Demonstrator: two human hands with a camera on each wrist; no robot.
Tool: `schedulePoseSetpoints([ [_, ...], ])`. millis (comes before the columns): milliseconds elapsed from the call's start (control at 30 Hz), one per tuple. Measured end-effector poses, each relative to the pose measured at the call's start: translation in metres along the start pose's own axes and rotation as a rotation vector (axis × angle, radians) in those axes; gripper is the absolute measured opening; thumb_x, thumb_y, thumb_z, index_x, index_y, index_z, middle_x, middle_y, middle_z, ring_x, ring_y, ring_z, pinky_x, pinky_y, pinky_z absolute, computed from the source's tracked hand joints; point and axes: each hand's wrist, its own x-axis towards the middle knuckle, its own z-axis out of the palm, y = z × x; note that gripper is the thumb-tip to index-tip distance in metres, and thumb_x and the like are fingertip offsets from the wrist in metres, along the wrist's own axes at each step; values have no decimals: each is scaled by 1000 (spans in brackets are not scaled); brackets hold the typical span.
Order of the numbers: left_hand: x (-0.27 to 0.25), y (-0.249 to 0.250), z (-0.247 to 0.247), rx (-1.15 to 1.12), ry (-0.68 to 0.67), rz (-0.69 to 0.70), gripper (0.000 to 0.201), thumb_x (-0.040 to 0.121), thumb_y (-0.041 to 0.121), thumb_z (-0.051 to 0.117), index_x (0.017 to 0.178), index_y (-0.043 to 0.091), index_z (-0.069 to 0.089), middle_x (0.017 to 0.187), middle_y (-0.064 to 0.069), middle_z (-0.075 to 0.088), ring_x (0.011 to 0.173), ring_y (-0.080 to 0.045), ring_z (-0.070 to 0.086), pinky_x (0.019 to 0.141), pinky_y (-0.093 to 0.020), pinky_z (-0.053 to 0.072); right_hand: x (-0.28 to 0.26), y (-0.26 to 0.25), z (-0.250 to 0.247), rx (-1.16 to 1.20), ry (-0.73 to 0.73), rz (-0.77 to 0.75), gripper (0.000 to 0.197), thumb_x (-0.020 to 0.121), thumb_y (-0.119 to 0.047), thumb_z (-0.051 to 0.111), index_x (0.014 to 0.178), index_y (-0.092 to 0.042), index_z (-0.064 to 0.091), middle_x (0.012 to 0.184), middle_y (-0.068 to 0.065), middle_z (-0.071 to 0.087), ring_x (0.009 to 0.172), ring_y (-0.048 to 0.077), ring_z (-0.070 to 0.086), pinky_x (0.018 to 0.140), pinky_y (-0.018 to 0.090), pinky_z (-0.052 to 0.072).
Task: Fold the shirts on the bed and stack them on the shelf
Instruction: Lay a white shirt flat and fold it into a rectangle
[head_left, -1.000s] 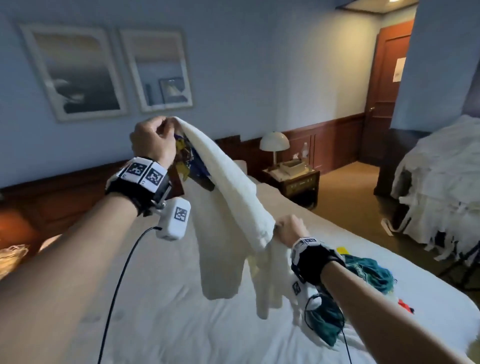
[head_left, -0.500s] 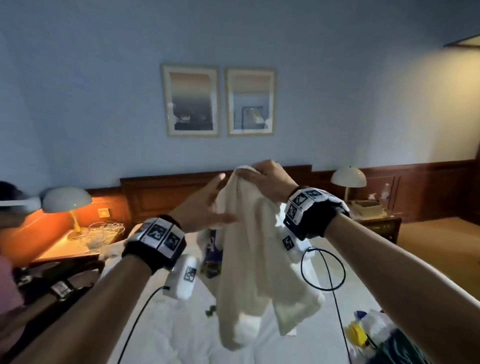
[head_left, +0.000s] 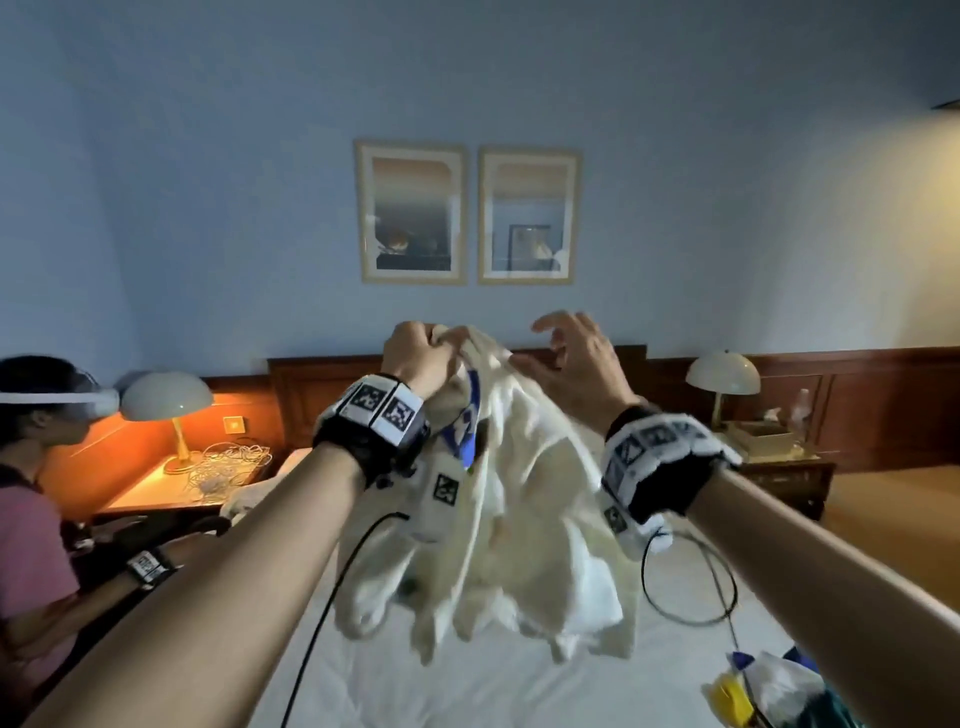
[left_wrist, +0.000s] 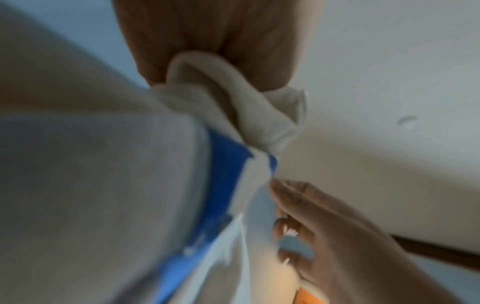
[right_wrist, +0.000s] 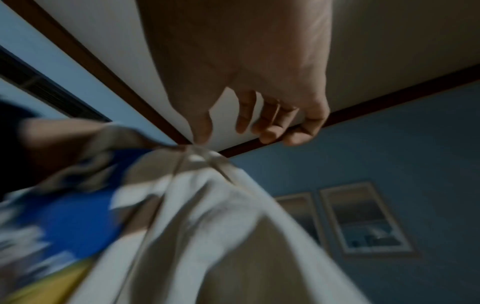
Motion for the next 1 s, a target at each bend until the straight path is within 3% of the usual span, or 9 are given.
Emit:
schedulePoseSetpoints([
  [100,13,16,6,-41,89,-60,48,91,37,65,58,4,53,78,-29,65,79,-38,65,65,-34,40,-42,-7,26,175,-279,86,64,68,-80,57,86,-19,60,79,-8,62,68,12,58,64,31,47],
  [200,24,28,6,-70,100,-71,44,90,39,65,84,-5,65,98,-25,70,97,-37,66,80,-38,50,-76,0,58,262,-567,212,62,68,-79,56,85,-20,64,84,-2,70,70,13,64,70,33,55],
  [300,35,32,-4,-51,107,-86,42,91,40,62,99,-1,68,105,-18,70,102,-33,65,91,-40,52,-83,9,75,147,-435,291,45,80,-52,70,62,-13,58,63,-3,59,53,6,47,49,18,39],
  [467,43,-1,-44,164,206,-131,34,94,30,57,92,-3,66,106,-26,67,100,-39,63,74,-34,43,-39,29,52,406,-185,323,49,90,-48,61,58,-12,54,60,-6,50,56,7,44,58,35,40],
  [567,32,-33,-47,439,111,-184,29,90,25,64,106,1,67,117,-23,65,111,-38,59,87,-37,46,1,26,37,504,-135,266,46,92,-46,58,64,-9,56,65,-2,51,64,13,46,61,36,41],
  [700,4,-43,-22,107,-11,132,74,70,74,63,128,28,55,117,-1,63,108,-17,60,95,-35,47,39,4,34,439,-168,238,46,91,-48,59,68,-9,67,71,-2,65,71,13,59,74,38,50],
  [800,-7,-36,-3,-98,-396,192,64,66,57,78,125,50,52,114,15,68,106,-6,64,92,-32,53,44,-10,39,433,-249,237,39,92,-44,59,80,-10,75,83,3,74,80,15,67,83,38,54],
  [900,-1,-39,0,-90,-260,256,36,72,42,74,104,26,72,90,6,75,84,-11,71,74,-37,58,40,-14,35,579,-228,246,38,92,-41,62,86,-6,75,83,4,73,77,12,67,79,36,56],
  [1000,8,-42,0,-150,-92,248,22,86,34,71,69,20,71,59,11,66,56,0,58,58,-25,46,36,-7,20,692,-333,232,31,86,-40,70,94,-9,74,87,4,75,81,13,70,65,24,54],
])
